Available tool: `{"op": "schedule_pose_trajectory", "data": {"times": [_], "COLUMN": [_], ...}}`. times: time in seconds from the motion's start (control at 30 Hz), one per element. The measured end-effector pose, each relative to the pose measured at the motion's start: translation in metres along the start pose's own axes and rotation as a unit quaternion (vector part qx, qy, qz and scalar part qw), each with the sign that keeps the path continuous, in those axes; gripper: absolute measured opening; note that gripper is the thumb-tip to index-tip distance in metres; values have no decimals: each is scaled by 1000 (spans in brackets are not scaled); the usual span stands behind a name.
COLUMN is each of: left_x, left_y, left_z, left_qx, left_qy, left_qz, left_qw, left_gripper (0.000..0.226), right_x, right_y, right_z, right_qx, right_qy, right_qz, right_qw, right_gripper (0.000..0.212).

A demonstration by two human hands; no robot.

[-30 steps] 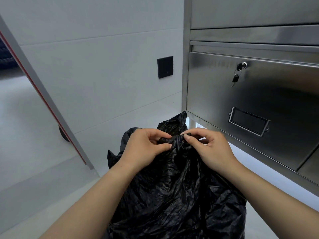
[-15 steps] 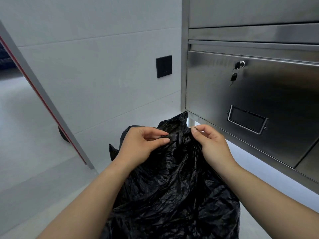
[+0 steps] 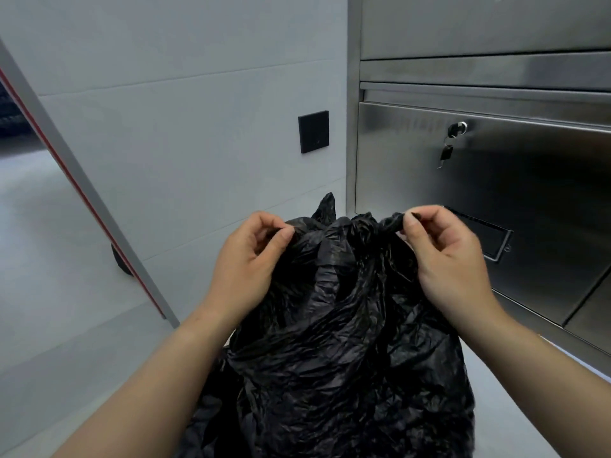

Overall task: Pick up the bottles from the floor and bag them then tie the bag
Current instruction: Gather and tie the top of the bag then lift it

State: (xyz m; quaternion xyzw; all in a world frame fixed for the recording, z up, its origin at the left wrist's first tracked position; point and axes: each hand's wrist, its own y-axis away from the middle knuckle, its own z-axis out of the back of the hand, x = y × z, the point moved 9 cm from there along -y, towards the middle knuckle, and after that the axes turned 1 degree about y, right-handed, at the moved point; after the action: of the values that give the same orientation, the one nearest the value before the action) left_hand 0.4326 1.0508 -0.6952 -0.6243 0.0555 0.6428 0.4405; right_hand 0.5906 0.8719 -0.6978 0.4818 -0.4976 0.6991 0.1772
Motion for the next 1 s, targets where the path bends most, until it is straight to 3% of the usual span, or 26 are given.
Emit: {"op": "schedule_pose_trajectory", "data": {"times": [0.13,0.23,0.33,0.43,0.5,0.6,0.7,0.8,0.9,1.0], "left_x": [-27,-27,-10,8,27,65,89,108,107,79], "left_y": [-4,-1,2,8,21,43,45,44,40,19], "left_z": [1,-7,-16,-33,-47,-51,-28,-4,-1,0], "left_qx": [-32,-18,10,47,91,120,81,35,33,-13], "left_qy": [29,62,161,213,146,62,11,-21,23,66], "left_qz": [-45,-21,36,77,94,138,167,197,194,150], "left_qw": [998,998,986,973,981,981,983,980,980,986], "left_gripper": [12,5,18,14,10,16,19,19,16,16], "right_x": [29,29,9,-38,-74,-126,-149,-158,-140,-95], "right_y": [-3,-1,1,5,20,48,48,43,33,14], "right_z": [-12,-25,-39,-48,-49,-35,-1,27,37,20], "right_qx": [35,79,109,80,56,20,-45,-99,-94,-52], "right_qy": [-9,-54,-178,-347,-346,-268,-202,-200,-165,-241], "right_qz": [60,19,-95,-283,-373,-436,-424,-424,-359,-257], "right_qw": [998,995,973,891,859,859,882,878,914,935], "right_gripper": [17,14,17,23,27,30,34,34,32,27]}}
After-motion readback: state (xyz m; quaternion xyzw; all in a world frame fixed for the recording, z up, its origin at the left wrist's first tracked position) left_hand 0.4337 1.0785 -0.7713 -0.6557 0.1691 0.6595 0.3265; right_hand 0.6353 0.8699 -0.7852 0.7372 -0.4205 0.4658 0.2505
